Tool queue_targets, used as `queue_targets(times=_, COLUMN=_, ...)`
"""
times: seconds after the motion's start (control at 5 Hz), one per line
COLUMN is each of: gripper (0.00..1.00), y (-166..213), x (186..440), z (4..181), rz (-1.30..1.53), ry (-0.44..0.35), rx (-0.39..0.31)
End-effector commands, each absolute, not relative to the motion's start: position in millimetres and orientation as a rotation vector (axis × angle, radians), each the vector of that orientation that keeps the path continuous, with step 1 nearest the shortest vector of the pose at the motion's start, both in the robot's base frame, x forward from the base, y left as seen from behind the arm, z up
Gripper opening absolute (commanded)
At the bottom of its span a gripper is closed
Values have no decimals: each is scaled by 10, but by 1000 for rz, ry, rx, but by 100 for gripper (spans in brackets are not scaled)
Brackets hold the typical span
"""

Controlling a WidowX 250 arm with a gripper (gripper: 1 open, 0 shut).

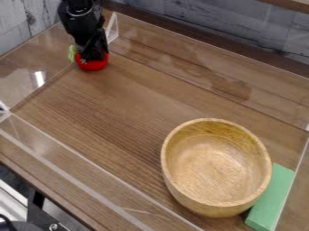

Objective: Move the red fruit to the left side of the table

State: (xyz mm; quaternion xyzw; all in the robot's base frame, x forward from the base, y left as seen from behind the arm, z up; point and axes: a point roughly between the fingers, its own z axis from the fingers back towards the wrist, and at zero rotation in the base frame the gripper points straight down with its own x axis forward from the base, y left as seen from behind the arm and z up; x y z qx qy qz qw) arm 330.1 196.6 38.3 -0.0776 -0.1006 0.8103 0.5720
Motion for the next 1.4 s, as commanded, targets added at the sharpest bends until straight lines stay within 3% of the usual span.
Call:
queue_targets(times=0.0, gripper=0, y=1892, x=3302, z=714, rz=1896, ry=-285, rx=-212)
queue_targets(times=0.2, gripper=0, y=1834, x=3286, z=841, rz=1898, ry=-281, rx=-217)
queue_targets(times=0.8, gripper=0, y=2037, x=3369, z=795, rz=2088, ry=-298, rx=-209)
queue_targets(times=1.2, gripper=0, y=2034, x=3465, z=754, rz=2039, ry=-283, rx=-218)
